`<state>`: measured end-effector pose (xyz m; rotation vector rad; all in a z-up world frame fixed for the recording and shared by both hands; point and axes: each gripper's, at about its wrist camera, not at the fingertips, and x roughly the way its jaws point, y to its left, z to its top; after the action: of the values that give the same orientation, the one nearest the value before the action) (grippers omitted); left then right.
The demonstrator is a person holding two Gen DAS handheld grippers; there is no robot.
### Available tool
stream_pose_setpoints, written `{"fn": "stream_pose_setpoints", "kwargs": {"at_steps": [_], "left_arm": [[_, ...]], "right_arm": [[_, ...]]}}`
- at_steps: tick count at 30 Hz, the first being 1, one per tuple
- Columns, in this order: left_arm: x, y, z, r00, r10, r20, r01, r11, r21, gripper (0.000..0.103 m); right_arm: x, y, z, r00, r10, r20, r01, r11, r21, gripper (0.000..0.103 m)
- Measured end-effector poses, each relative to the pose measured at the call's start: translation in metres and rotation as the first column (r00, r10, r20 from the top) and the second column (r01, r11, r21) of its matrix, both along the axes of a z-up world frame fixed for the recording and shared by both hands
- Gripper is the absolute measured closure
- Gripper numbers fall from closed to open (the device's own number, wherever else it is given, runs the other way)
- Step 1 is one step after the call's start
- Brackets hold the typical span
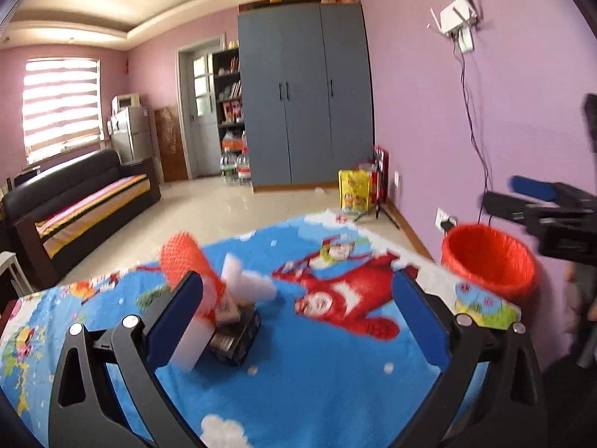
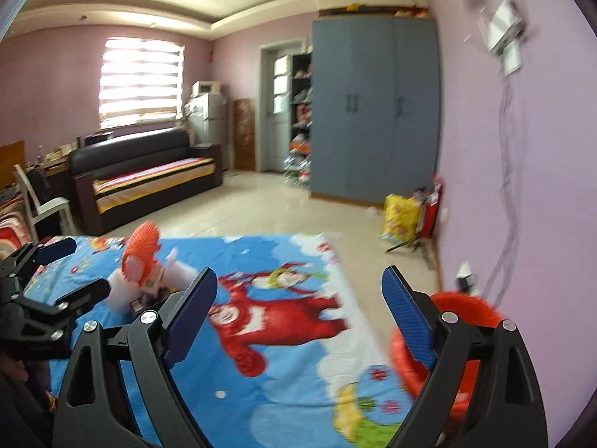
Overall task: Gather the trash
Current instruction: 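Move both tools back over the bedspread toward the foam pieces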
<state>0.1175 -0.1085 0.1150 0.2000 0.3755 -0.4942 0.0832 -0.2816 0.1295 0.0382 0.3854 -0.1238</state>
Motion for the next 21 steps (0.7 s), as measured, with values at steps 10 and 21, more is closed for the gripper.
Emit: {"fn": "stream_pose_setpoints", "kwargs": {"at_steps": [10, 21], "left_arm": [[0.028, 0.052, 0.005, 0.974, 0.202, -0.106, -0.213, 0.972, -0.103, 0.005], [0.101, 0.096, -0.046, 0.946, 0.293, -0.139, -0.308, 0.946, -0.102, 0.005]], "right_arm": [[0.058, 0.051, -0.035, 0.984, 0.164, -0.065, -0.165, 0.986, -0.001, 0.019], [0.145, 0.09, -0.078, 0.937, 0.262, -0.232, -0.268, 0.963, 0.007, 0.032]]}}
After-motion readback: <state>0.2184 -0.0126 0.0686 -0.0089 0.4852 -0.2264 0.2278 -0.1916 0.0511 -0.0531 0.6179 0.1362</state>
